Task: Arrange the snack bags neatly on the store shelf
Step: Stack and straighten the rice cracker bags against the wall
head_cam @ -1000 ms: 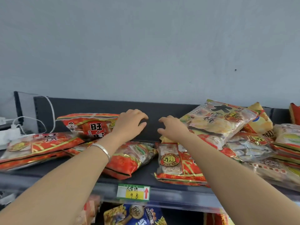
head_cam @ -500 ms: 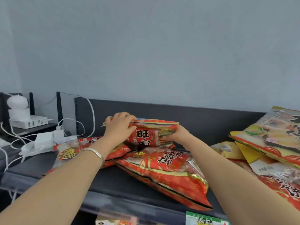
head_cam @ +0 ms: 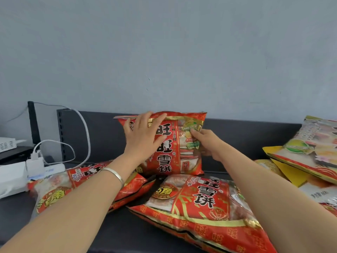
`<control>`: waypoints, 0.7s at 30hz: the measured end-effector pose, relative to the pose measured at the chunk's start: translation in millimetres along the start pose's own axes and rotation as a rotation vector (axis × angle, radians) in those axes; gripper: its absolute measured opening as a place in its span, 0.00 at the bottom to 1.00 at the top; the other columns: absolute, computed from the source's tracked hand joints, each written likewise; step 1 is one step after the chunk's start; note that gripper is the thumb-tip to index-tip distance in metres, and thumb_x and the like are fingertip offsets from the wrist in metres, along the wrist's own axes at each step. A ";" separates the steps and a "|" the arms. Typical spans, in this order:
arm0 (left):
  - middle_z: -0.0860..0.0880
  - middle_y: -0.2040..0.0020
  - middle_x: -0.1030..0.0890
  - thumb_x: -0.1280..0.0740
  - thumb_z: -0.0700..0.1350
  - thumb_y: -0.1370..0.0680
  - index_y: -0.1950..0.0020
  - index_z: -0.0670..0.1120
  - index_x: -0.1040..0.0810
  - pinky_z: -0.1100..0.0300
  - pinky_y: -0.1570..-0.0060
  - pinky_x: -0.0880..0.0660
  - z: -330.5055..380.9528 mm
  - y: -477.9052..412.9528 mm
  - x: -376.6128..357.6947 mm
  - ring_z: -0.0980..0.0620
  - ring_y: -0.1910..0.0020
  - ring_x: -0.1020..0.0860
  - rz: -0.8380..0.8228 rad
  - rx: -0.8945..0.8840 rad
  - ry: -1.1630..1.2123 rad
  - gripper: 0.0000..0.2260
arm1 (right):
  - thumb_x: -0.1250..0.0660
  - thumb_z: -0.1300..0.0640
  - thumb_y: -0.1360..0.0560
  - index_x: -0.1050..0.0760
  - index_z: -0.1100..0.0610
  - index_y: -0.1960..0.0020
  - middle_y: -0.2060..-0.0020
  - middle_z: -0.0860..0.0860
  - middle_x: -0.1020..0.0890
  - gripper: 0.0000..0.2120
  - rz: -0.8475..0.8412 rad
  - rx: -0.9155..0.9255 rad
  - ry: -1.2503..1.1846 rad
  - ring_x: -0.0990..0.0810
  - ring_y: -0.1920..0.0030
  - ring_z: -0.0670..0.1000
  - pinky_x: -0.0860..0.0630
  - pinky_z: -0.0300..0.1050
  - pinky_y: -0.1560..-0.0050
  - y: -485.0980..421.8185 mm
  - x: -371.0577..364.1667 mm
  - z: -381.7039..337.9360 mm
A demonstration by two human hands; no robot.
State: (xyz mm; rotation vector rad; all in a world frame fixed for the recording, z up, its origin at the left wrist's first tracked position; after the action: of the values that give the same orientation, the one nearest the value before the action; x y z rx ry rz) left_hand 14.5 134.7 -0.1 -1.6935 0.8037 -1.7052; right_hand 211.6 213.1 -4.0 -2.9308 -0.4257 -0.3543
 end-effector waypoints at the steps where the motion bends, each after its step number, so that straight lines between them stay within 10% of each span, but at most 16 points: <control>1: 0.49 0.25 0.45 0.43 0.61 0.23 0.25 0.61 0.46 0.38 0.30 0.54 0.5 -1.6 -5.0 0.47 0.25 0.47 -0.062 -0.023 -0.016 0.27 | 0.39 0.47 0.20 0.25 0.54 0.50 0.54 0.51 0.16 0.12 0.026 -0.034 -0.007 0.17 0.52 0.53 0.23 0.54 0.47 -5.6 -2.1 0.5; 9: 0.48 0.22 0.59 0.46 0.66 0.23 0.25 0.64 0.58 0.34 0.32 0.68 -2.8 0.2 -50.1 0.45 0.24 0.61 -0.513 -0.111 -0.147 0.31 | 0.29 0.41 0.29 0.48 0.55 0.26 0.34 0.53 0.27 0.42 0.012 -0.160 0.021 0.25 0.36 0.56 0.30 0.49 0.44 -22.3 -21.4 41.6; 16: 0.48 0.22 0.55 0.51 0.64 0.22 0.25 0.63 0.60 0.36 0.30 0.61 1.0 3.6 -52.8 0.46 0.23 0.57 -0.327 -0.116 -0.140 0.28 | 0.35 0.50 0.22 0.29 0.59 0.38 0.50 0.53 0.17 0.17 -0.057 -0.135 0.100 0.18 0.58 0.49 0.21 0.43 0.62 -23.5 -11.3 42.3; 21: 0.47 0.23 0.65 0.54 0.62 0.20 0.26 0.61 0.66 0.36 0.33 0.69 1.8 7.9 -64.1 0.45 0.26 0.68 -0.477 -0.081 -0.152 0.28 | 0.39 0.42 0.22 0.35 0.60 0.33 0.42 0.58 0.21 0.26 0.046 -0.214 0.501 0.18 0.48 0.58 0.18 0.52 0.53 -18.8 -17.7 33.0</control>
State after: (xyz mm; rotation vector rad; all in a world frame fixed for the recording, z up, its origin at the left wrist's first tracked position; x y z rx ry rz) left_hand 16.8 179.1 -47.1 -2.1698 0.4229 -1.8310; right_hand 196.5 232.5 -37.9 -2.8876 -0.2583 -1.1539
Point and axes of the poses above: each hand's wrist, its own y-axis away from the middle knuckle, its own x-axis out of the back of the hand, z = x × y, the point moved 2 cm from there along -y, towards the middle knuckle
